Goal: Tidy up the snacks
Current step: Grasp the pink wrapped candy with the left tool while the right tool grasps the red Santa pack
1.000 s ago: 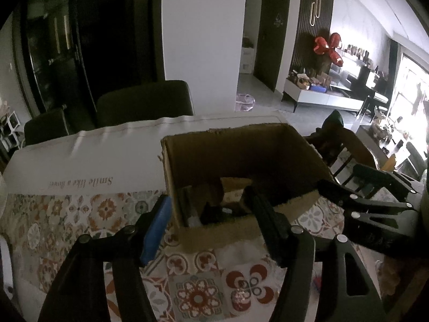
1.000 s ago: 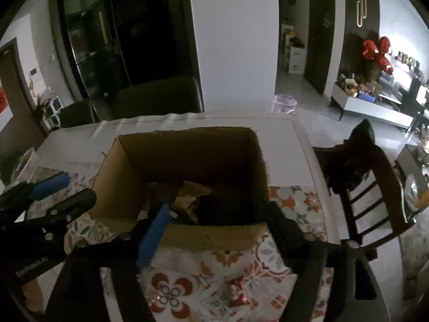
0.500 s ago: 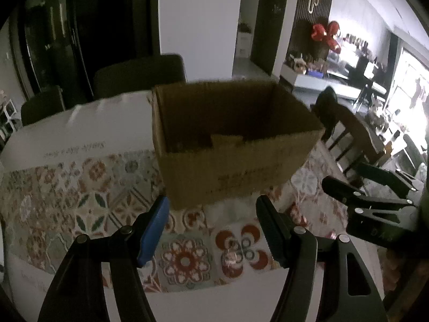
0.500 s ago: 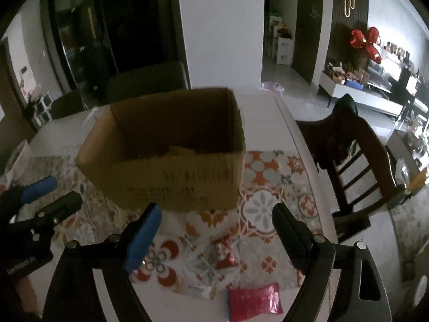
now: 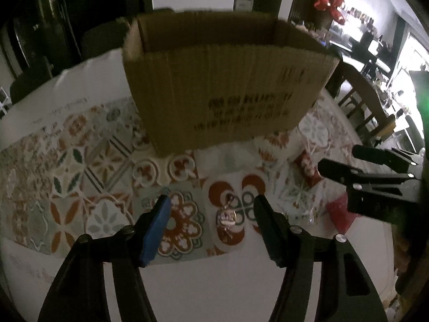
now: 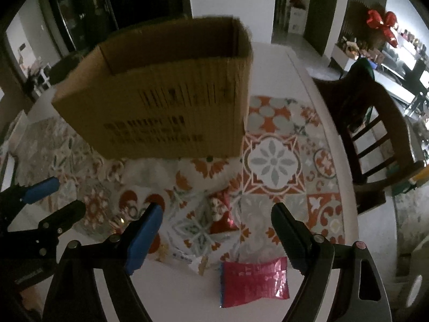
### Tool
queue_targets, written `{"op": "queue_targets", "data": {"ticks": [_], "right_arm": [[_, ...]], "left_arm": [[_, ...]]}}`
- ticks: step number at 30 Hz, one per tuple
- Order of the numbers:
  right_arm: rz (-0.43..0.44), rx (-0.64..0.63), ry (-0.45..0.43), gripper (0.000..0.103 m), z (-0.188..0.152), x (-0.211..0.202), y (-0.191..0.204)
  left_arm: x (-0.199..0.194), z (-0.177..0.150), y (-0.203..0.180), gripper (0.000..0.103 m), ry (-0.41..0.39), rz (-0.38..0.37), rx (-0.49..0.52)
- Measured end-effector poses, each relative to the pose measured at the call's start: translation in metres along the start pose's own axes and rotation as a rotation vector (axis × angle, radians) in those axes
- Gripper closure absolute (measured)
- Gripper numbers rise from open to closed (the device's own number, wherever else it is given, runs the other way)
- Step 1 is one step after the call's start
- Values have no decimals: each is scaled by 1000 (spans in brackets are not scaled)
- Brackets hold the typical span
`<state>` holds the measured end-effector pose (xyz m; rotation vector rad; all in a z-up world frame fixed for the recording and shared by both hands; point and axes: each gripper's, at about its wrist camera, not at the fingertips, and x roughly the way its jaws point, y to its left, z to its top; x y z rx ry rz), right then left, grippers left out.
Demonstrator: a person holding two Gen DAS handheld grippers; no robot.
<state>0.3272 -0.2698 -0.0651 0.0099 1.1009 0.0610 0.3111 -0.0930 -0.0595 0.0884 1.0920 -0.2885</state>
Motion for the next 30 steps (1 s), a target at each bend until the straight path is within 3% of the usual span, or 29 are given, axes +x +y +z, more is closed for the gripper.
{"op": "queue_targets", "data": {"ticks": [2,7,10,15,19,23,26,30], "right_arm": [[5,-2,28,31,-1,9,-1],[3,4,59,31,-7,22,-4],[10,20,75,40,-8,28,-7],[31,41,98,42,-10,37,-10],[38,48,118,53,-8,44,-12],[43,55,129,54,-8,49,-13],[47,52,138,66,-6,55,-11],[61,54,143,71,-8,62,-7]], "left_arm": [[8,-3,-1,43,30,0,-4],[29,-12,-5,47,94,-8,1],[37,-15,-8,49,121,-27,-5],[47,-16,-13,50,148,-37,-4],[55,-13,-14,57,168,-38,-16],[64,-13,-12,69,191,-49,-33],[66,-12,-12,74,185,-37,-31],[67,-12,-12,81,181,-34,-24]]}}
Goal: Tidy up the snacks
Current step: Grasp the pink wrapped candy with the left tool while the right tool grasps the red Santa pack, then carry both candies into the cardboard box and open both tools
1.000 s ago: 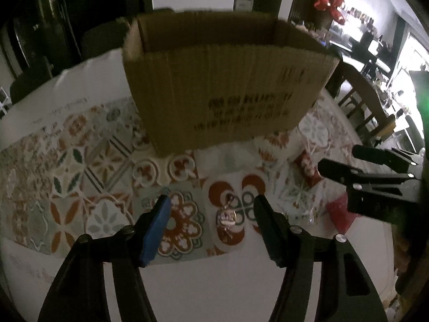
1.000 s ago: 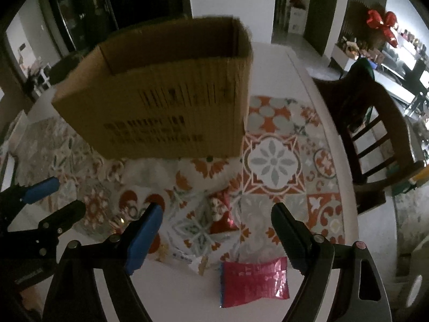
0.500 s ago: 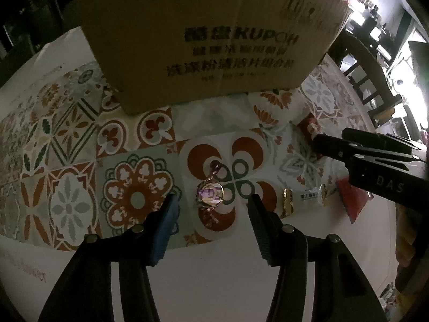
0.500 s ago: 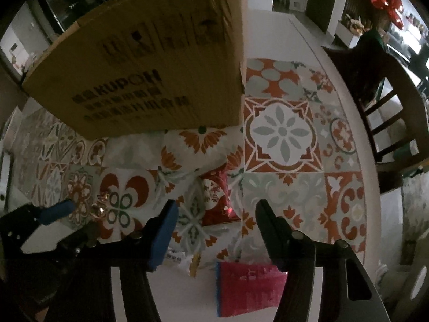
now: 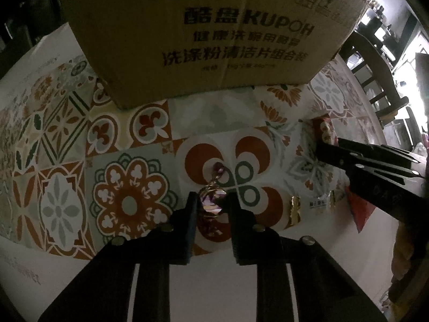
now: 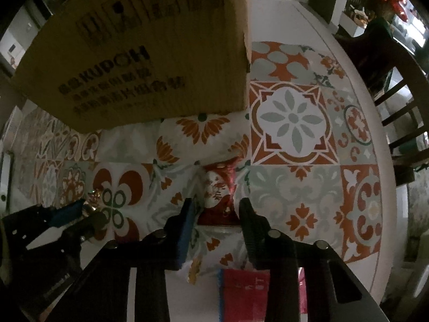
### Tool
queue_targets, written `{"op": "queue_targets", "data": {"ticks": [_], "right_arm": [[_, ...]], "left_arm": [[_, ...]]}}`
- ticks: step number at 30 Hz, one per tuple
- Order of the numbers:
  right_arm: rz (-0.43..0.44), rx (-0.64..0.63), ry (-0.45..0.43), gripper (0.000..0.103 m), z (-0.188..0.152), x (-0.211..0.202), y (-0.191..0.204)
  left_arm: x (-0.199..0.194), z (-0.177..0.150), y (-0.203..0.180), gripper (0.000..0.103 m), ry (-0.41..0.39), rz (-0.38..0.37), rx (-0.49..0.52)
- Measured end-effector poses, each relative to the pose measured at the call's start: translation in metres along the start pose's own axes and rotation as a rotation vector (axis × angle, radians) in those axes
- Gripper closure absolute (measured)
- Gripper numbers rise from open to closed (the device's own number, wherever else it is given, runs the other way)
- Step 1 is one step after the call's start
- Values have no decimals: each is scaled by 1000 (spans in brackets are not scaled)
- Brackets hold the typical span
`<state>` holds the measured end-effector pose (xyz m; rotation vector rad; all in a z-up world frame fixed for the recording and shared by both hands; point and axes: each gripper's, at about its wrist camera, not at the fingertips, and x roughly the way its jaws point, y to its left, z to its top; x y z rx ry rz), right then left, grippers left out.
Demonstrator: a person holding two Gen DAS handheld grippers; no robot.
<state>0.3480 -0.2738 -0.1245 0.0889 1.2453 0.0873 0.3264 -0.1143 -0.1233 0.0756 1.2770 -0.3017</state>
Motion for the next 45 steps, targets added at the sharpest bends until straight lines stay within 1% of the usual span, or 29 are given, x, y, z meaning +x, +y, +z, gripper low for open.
{"op": "queue_targets", "data": {"ticks": [6,11,12,13,14,16,26,36,45], "right_arm": [[5,-9,-27,72,-7,-1,7],[9,-20,-60,72,-22,-15,11],[11,-20,-69,73,-25,-18,13],[15,-20,-78,76,-27,-22,14],[21,-17,-81,77,-29,-24,15],[31,-12,-91,77,-25,-28,13],[47,10,-151,78,-33,-51,9],[70,-12,-267,78,-33,-99,21],[81,-8,-377,78,-14,-139,31]], "left_arm": [[-2,0,0,81,-12,-8,-5],[-12,-2,1,81,-41,-11,-1],[-15,-2,1,81,-46,-13,-1],[-17,-2,1,81,-53,-14,-1],[-20,-2,0,81,-58,-14,0],[-25,-3,-1,81,-68,-18,3],[-54,-6,-7,81,-135,-42,14],[-102,-3,-13,81,-250,-63,33],[-148,15,-8,81,-355,-61,45]]}}
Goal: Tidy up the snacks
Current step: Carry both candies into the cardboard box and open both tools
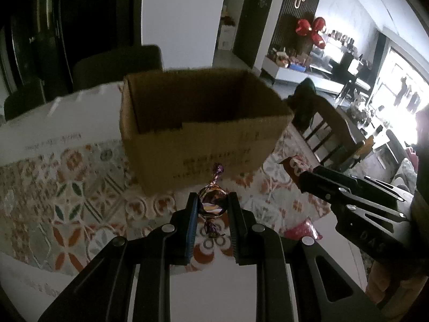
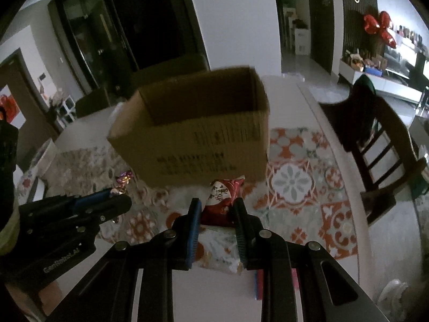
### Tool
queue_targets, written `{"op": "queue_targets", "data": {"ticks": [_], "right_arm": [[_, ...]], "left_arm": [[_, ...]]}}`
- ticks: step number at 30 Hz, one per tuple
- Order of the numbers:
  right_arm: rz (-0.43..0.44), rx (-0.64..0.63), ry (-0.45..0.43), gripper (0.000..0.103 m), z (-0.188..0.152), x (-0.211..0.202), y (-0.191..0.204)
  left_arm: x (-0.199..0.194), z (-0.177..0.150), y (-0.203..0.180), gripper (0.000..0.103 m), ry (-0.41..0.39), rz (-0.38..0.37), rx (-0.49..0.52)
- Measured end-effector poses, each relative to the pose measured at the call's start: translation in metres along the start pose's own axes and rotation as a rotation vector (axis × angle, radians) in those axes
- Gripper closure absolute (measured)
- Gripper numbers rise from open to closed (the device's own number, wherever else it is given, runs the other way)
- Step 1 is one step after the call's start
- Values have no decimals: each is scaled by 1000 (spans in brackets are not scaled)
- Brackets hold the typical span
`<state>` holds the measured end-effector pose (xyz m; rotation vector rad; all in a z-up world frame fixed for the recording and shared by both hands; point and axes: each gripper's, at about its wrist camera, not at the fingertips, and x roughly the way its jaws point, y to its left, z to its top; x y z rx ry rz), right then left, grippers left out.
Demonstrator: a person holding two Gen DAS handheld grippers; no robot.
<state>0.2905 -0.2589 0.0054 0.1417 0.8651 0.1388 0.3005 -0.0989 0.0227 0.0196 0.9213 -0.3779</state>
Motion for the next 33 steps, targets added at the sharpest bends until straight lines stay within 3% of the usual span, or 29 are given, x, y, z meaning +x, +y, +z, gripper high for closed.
{"op": "queue_targets", "data": {"ticks": [14,33], "right_arm": [[17,-28,-120,78,58,-20,16],[35,-27,-75,78,117,38,7]], "left_arm": [[-20,51,10,81,-84,7,9],[34,114,29,81,-38,49,0]]}}
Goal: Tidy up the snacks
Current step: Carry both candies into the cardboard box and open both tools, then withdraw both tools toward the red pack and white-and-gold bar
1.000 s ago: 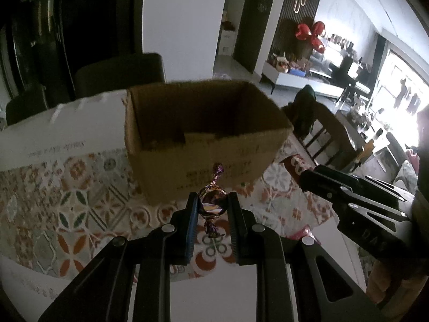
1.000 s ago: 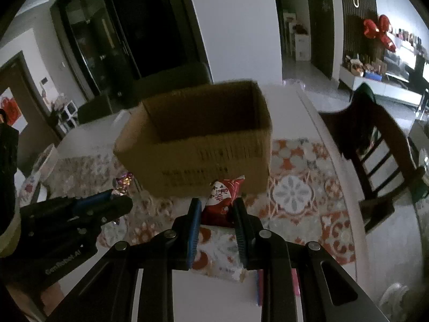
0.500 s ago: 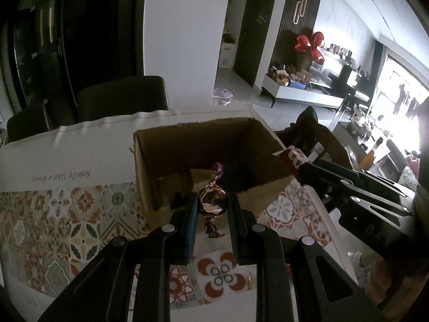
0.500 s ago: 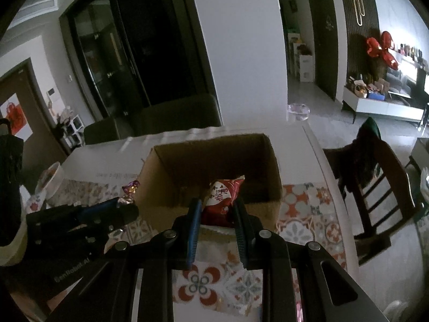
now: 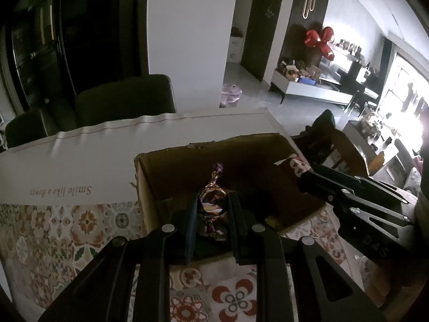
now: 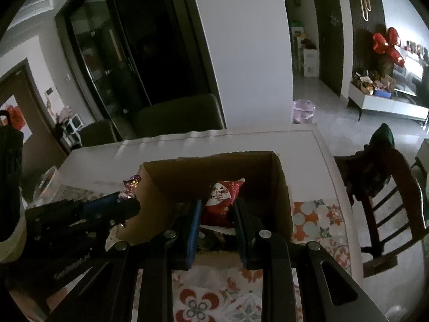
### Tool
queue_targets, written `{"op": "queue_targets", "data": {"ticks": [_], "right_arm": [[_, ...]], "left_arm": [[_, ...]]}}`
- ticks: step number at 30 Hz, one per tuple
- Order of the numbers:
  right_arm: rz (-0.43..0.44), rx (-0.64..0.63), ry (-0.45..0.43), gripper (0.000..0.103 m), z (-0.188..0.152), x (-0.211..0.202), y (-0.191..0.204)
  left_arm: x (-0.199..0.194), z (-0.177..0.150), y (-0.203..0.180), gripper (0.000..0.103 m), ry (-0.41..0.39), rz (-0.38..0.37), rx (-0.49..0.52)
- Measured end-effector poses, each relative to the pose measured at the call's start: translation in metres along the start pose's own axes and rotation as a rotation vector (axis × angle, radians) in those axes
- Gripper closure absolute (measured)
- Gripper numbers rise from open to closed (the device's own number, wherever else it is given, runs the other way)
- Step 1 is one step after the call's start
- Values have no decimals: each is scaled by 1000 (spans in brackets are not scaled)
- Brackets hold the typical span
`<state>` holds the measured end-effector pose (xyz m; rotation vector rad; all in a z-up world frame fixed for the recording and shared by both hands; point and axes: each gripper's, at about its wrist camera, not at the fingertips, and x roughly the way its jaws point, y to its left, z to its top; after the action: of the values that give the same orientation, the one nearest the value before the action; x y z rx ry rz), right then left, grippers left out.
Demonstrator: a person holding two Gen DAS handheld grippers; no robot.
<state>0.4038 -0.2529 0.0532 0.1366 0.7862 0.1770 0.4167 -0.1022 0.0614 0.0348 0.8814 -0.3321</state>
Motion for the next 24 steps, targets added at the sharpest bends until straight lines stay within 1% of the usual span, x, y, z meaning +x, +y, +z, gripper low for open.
{"op": "queue_targets", "data": {"ticks": [4,6,7,8,10,12,13,14,16,17,18,19,20,22,24], "right_arm": [[-3,4,23,78,4,17,-6],[-2,6,32,78,6,23,-9],[-3,5,33,77,6,26,-9],[-6,3,32,77,7,27,-10],[-7,2,27,76,9,29,-11],[-9,7,28,69,9,29,-11],[-16,10,24,63,8,28,-11],[-28,11,16,63,7,25,-11],[-58,3,0,63,2,18,-10],[-69,1,-6,62,0,14,-9],[-76,-2,-13,59,-3,10,-8],[-83,-2,-22,50,-7,3,-8],[-90,-1,-32,45,-11,-3,-7],[-93,1,-50,44,-18,-15,-7],[-94,3,-59,42,-24,-26,-6]], "left_arm": [[16,7,1,81,16,15,9],[21,10,2,79,22,21,13],[24,11,3,73,25,24,11],[25,12,4,65,27,24,9],[24,12,6,60,17,29,4],[21,11,8,60,9,41,-2],[17,10,9,58,-1,44,-4],[12,7,9,55,-13,48,-4],[4,3,8,53,-35,66,1],[-3,-1,6,52,-50,73,8],[-6,-3,5,51,-58,75,14],[-13,-8,1,47,-67,75,23],[-18,-12,-1,44,-75,74,30],[-28,-20,-5,44,-87,67,44],[-41,-29,-12,40,-103,52,54]]}}
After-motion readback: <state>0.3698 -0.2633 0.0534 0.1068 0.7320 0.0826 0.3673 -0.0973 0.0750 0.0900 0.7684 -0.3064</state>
